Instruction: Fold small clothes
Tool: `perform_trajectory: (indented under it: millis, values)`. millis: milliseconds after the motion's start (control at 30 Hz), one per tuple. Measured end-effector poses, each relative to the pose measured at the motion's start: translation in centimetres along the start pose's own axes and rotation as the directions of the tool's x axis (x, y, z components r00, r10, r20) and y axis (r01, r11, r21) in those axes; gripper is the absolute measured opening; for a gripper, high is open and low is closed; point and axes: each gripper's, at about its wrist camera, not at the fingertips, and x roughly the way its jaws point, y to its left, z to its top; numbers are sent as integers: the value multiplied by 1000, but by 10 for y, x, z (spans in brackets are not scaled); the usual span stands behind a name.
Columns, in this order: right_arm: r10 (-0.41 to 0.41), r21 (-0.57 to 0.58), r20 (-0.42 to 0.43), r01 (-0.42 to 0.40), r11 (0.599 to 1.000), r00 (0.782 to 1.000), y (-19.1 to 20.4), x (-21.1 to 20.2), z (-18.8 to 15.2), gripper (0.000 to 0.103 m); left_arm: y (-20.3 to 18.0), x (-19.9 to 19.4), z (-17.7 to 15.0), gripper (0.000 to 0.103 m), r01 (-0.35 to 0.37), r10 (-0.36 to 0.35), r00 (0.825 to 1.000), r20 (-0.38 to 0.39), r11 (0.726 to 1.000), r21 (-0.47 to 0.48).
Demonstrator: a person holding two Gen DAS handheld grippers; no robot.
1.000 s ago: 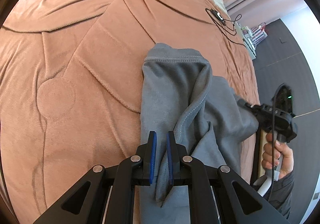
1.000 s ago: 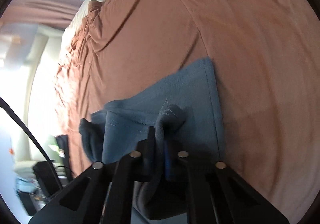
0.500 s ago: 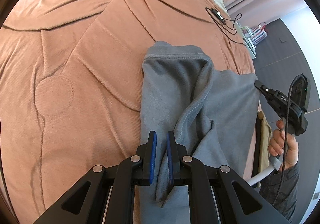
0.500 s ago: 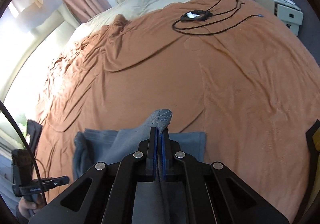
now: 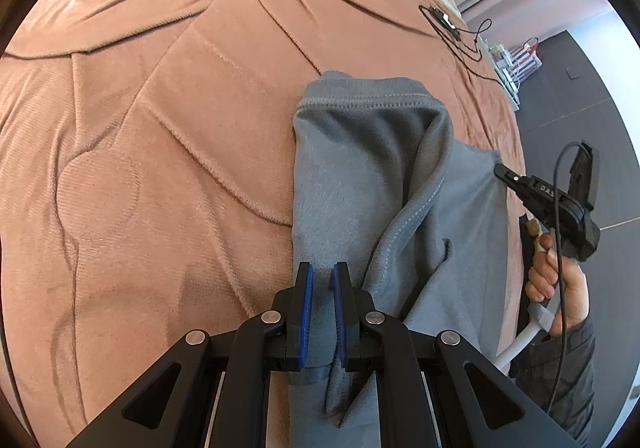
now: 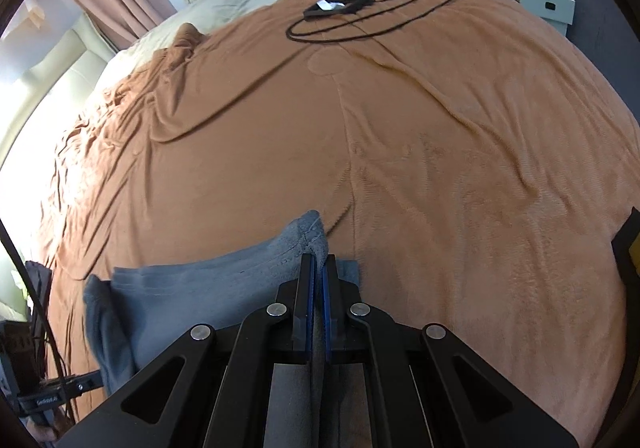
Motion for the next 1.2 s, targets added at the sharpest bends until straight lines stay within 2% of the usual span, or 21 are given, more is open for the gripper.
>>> perform_trajectory:
  millis: [100, 200, 267, 300, 433, 633, 700, 767, 800, 900, 1200]
  values:
    - [-1, 19, -64, 2, 1000, 998, -3, 12, 2, 1, 1, 0, 0, 10, -2, 2, 1000, -2, 1000, -1]
    - [56, 74, -72, -50, 996, 996, -12, 7, 1, 17, 1, -3, -1, 10, -7, 7, 1000, 2, 1000, 3]
    - [63, 78, -36, -60, 995, 997, -17, -5, 2, 58, 1, -4, -1, 10, -7, 7, 1000, 2, 1000, 1]
    - [75, 81, -17, -73, 994, 997, -20, -13, 1, 64, 1, -4, -2, 10, -5, 5, 1000, 3, 1000, 0]
    - [128, 95, 1, -128, 987, 992, -31, -36, -14, 64, -2, -8, -9, 10, -6, 6, 1000, 9, 1000, 6]
    - [184, 30, -12, -184, 983, 983, -33, -68, -51, 64, -6, -15, -22, 10, -9, 8, 1000, 18, 1000, 22]
    - [201, 16, -25, -200, 980, 979, -32, -73, -60, 56, -7, -17, -28, 10, -14, 14, 1000, 22, 999, 31]
    - [217, 17, -56, -216, 976, 975, -34, -75, -71, 40, -9, -20, -36, 10, -16, 15, 1000, 27, 999, 39]
    - [226, 19, -67, -225, 974, 972, -35, -75, -72, 39, -9, -22, -39, 10, -16, 15, 999, 29, 999, 41]
    - [228, 19, -86, -227, 974, 970, -38, -72, -79, 39, -12, -26, -50, 10, -13, 11, 999, 33, 999, 49]
    - [301, 72, -97, -295, 953, 949, -47, -60, -93, 39, -11, -23, -71, 10, -35, 33, 999, 28, 997, 73]
